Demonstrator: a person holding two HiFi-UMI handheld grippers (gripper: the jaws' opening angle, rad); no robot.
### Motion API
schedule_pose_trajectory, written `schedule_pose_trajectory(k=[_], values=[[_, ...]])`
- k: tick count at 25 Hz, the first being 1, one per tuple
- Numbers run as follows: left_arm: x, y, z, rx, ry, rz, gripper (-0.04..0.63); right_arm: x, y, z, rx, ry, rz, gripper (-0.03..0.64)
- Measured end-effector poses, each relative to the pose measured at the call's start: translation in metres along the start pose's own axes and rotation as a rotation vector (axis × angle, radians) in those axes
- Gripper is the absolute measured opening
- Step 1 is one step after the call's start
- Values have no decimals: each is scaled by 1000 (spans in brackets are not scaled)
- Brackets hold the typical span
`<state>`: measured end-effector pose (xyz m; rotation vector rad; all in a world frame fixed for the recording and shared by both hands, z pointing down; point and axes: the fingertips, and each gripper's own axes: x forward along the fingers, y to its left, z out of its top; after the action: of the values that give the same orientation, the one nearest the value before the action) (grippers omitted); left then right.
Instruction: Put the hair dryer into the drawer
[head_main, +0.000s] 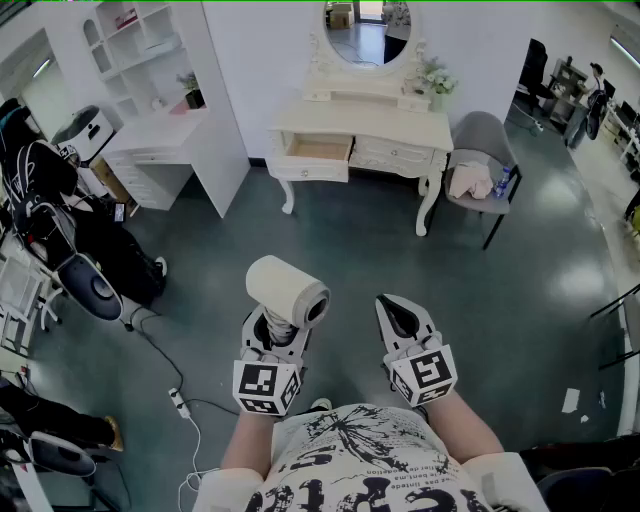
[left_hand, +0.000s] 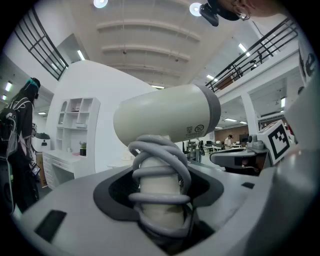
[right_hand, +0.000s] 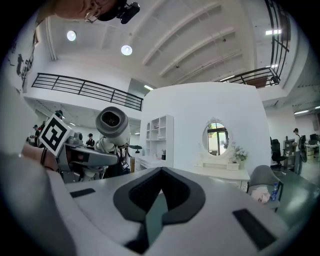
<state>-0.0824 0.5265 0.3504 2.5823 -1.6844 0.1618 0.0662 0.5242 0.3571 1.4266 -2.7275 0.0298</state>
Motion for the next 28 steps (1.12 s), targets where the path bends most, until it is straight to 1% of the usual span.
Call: schedule_pose_trajectory(k=[4, 7, 12, 15, 21, 25, 28], values=[[5, 2, 1, 10, 3, -8, 273, 5, 0, -2, -2, 13, -2, 15], [6, 4, 1, 5, 3, -16, 273, 8, 2, -2, 3, 17, -8, 15], [4, 18, -3, -8, 8, -30, 273, 17, 7, -6, 58, 22, -38, 16], [2, 35, -8, -9, 12, -47, 273, 30, 15, -8, 54, 17, -64, 17], [6, 83, -11, -9, 13, -63, 273, 66, 32, -9, 58, 19, -114, 17], [19, 106, -13, -9, 18, -62, 273, 89, 30, -10, 56, 28, -130, 17], [37, 115, -16, -19, 26, -60, 273, 106, 18, -15, 54, 44, -130, 17]])
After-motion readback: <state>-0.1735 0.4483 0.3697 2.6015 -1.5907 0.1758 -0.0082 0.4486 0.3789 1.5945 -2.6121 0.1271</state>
